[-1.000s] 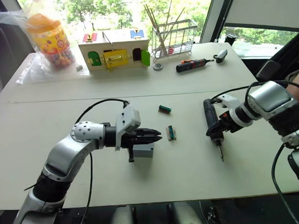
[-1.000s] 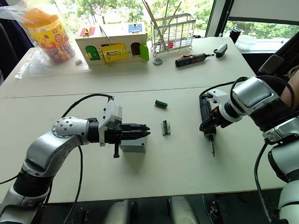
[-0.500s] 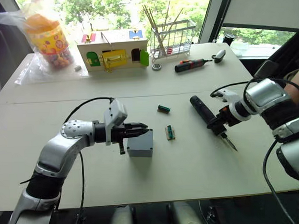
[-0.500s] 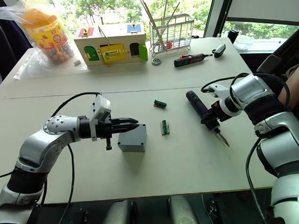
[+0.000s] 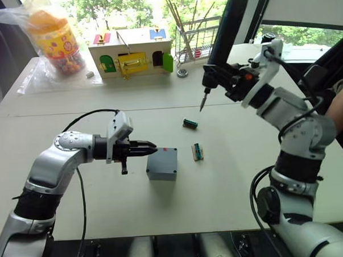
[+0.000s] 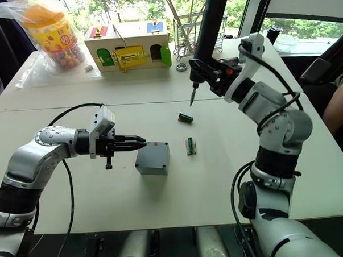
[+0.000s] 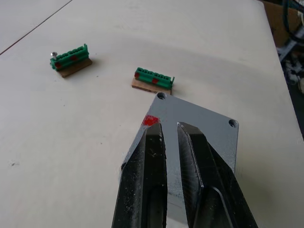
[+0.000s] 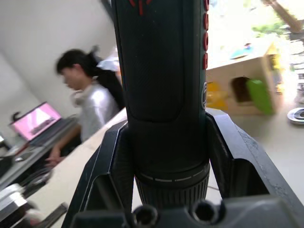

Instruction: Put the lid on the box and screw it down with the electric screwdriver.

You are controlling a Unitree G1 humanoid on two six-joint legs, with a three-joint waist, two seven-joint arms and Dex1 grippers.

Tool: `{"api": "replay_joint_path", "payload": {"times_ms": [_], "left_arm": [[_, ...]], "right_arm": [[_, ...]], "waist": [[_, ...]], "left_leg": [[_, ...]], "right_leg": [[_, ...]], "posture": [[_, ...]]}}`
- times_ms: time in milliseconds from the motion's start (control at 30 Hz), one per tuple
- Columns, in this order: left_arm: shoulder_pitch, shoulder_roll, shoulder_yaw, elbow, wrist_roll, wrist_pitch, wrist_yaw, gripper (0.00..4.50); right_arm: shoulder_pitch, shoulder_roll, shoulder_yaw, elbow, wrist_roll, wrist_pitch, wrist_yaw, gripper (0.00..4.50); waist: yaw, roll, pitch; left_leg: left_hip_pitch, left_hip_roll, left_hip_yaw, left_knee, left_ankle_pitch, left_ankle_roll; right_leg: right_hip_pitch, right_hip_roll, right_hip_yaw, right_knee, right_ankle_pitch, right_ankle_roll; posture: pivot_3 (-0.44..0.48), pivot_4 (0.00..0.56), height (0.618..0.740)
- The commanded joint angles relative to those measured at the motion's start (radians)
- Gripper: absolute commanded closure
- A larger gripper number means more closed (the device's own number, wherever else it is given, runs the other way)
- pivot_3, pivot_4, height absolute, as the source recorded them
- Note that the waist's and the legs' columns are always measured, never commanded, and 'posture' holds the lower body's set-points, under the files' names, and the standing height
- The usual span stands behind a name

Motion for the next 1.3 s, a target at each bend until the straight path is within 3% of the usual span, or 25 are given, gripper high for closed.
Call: {"api": "replay_joint_path", "payload": {"times_ms": [33,167,367,1033,1300], "left_arm": [[-0.012,0.026,-0.045,-0.003,0.055,-0.028,-0.024,4.05],[-0.028,0.001,-0.085,0.026,0.099,-0.051,-0.019,4.05],[-0.021,-0.009,-0.131,0.047,0.156,-0.093,-0.032,4.05],[-0.008,-0.033,-0.132,0.054,0.182,-0.103,-0.04,4.05],[0.005,-0.031,-0.137,0.054,0.197,-0.104,-0.044,4.05]], "right_arm": [[0.1,0.021,0.13,-0.11,-0.013,-0.144,0.039,2.82],[0.187,0.066,0.216,-0.133,0.007,-0.206,0.032,2.82],[0.222,0.046,0.278,-0.107,-0.023,-0.277,0.027,2.82],[0.311,-0.007,0.393,0.033,-0.132,-0.46,0.046,2.82],[0.357,-0.016,0.477,0.08,-0.209,-0.524,0.048,2.82]], "waist": [[-0.002,0.0,0.0],[-0.002,0.0,0.0],[-0.001,0.0,0.0],[-0.002,0.0,0.0],[-0.002,-0.001,-0.001]], "left_leg": [[0.001,-0.002,0.0,0.0,0.0,0.0],[0.002,-0.002,-0.001,0.0,0.0,-0.001],[0.002,-0.002,-0.001,0.0,0.001,-0.001],[0.005,-0.002,-0.001,0.0,0.0,-0.001],[0.021,-0.001,-0.001,-0.003,-0.001,0.001]], "right_leg": [[0.0,0.0,0.0,-0.001,0.0,0.0],[0.0,0.002,0.0,0.0,0.0,0.0],[0.0,0.002,0.0,0.0,0.0,0.0],[0.003,0.002,0.0,0.0,0.0,0.0],[0.019,0.003,0.0,-0.003,0.0,0.0]], "posture": [[0.0,0.15,0.736],[0.0,0.15,0.736],[0.0,0.15,0.736],[0.0,0.15,0.736],[0.0,0.15,0.736]]}}
